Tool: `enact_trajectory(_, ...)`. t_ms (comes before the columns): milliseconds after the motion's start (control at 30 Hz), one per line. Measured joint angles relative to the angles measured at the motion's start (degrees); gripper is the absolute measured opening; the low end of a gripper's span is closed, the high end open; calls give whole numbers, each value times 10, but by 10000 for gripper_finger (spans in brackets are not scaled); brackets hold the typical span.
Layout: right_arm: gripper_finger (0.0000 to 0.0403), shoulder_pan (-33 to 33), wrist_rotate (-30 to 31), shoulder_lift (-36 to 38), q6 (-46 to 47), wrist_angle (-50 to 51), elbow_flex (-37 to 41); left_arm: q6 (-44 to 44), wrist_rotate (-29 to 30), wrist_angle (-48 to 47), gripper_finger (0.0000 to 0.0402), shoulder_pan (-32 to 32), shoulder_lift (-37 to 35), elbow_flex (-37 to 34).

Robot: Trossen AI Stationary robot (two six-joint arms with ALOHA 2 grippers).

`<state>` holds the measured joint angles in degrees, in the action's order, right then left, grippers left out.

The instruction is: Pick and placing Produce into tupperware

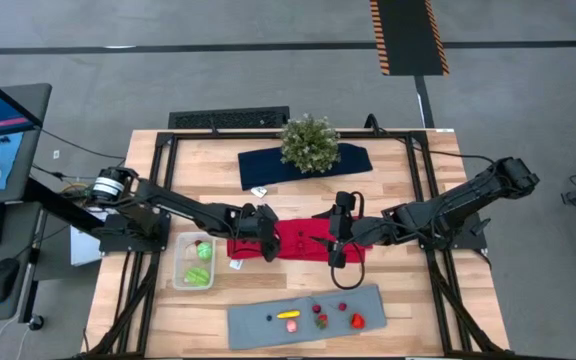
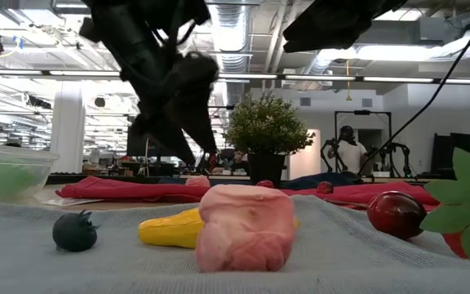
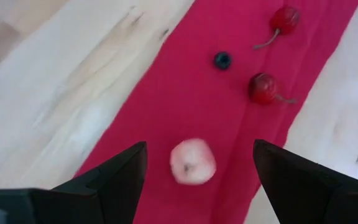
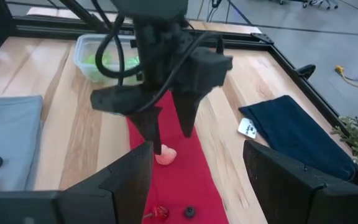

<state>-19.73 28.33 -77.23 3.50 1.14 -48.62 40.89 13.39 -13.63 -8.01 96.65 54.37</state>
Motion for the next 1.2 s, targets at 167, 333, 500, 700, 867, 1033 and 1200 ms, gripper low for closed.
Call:
enact_trajectory(167, 275, 0, 0, 0, 0, 0, 0, -6, -4, 5, 283, 1, 19, -1)
enact_trajectory(333, 275, 0, 0, 0, 0, -1, 0, -7, -11, 8, 283, 3, 30, -1)
enact_trajectory(500, 275, 0, 0, 0, 0, -1, 0, -7, -12, 12, 283, 4, 29, -1)
enact_trajectory(700, 275, 0, 0, 0, 0, -1, 0, -7, -23, 19, 283, 5, 42, -1)
enact_trajectory(867, 275, 0, 0, 0, 0, -1, 0, -4, -25, 26, 283, 6, 56, -1)
enact_trajectory(1033, 275, 0, 0, 0, 0, -1, 0, -6, -28, 35, 283, 10, 56, -1)
enact_trajectory(1200, 275, 0, 0, 0, 0, -2, 0, 5, -23, 18, 258, 14, 56, -1)
